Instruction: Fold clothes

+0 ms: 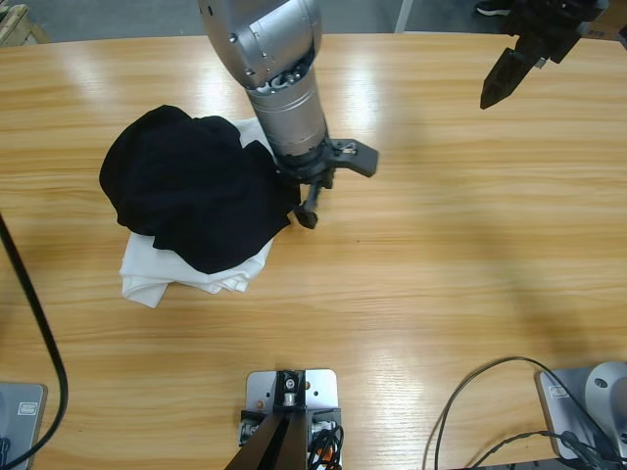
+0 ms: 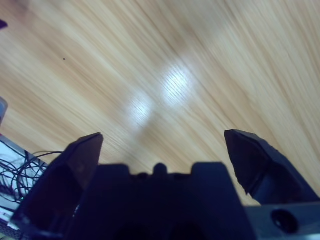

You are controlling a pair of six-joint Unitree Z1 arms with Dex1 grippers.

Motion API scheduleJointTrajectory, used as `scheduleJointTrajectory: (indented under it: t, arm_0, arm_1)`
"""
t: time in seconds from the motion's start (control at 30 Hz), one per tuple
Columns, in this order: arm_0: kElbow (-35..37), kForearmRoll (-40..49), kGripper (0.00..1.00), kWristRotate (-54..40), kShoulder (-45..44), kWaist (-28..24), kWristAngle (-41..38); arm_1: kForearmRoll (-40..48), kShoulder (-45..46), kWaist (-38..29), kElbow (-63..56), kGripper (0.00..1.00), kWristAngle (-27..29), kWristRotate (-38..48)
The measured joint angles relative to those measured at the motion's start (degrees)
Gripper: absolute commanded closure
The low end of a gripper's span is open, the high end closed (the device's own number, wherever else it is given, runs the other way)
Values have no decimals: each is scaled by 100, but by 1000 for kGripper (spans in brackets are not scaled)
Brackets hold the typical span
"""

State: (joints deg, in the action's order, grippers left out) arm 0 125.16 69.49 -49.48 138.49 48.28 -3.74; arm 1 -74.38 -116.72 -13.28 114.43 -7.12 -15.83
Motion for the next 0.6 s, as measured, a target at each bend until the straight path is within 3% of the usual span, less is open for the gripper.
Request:
scheduleJointTrajectory:
  t: [0.1,0.23,0.47,0.6]
  arm_0:
    - [-113,252,36,-148,2,-262,45]
    - [-836,177,36,-361,-100,-662,47]
    - [-3226,-1279,36,-490,-1167,-1047,177]
    - [-4845,-2185,36,-533,-1981,-1730,442]
  arm_1:
    - [18,0,0,-8,0,-7,0]
    - [22,0,0,-8,0,-24,5]
    - [22,0,0,-8,0,-30,13]
    - [22,0,0,-8,0,-80,36]
